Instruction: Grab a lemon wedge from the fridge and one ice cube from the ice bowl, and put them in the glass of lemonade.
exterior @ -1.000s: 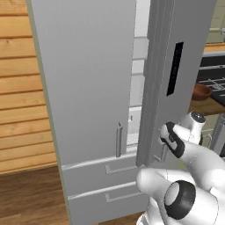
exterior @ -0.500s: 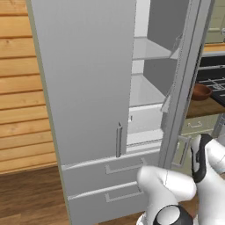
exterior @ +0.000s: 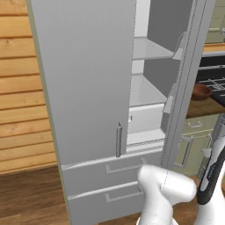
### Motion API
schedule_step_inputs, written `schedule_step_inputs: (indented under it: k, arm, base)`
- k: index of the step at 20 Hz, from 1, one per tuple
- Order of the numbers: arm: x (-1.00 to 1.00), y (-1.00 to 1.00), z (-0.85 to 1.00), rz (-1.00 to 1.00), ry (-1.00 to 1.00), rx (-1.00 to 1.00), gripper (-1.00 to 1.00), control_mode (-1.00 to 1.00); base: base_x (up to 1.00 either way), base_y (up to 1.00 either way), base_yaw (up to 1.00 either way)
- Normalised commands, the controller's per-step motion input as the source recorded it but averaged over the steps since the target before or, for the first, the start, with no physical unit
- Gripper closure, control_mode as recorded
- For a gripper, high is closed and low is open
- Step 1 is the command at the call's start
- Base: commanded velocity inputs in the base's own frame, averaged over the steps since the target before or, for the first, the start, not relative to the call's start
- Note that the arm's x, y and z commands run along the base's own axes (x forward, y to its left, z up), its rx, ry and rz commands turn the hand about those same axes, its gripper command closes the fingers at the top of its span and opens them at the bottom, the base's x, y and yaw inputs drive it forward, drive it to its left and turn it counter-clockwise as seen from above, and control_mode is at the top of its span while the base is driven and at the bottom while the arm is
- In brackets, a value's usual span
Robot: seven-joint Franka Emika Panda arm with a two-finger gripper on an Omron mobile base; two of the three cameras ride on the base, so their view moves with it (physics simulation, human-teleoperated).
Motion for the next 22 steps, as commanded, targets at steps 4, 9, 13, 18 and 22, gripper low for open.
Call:
schedule_step_inputs:
  k: [4,9,13,18,22]
  arm:
    - [-0.28,0.48,1.00,0.00,-0.04,-0.09,-1.00,-1.00]
    - [-0.07,0.95,0.90,-0.03,0.06,-0.26,-1.00,-1.00]
    - [0.00,1.00,0.73,-0.10,0.12,-0.41,-1.00,-1.00]
    - [0.00,1.00,0.49,-0.13,0.12,-0.43,-1.00,-1.00]
    - [0.76,0.59,-0.01,-0.22,0.00,-0.26,-1.00,-1.00]
  base:
    - [0.00,0.00,0.00]
    - [0.00,0.00,0.00]
    - [0.00,0.00,0.00]
    - [0.00,0.00,0.00]
    - [0.00,0.00,0.00]
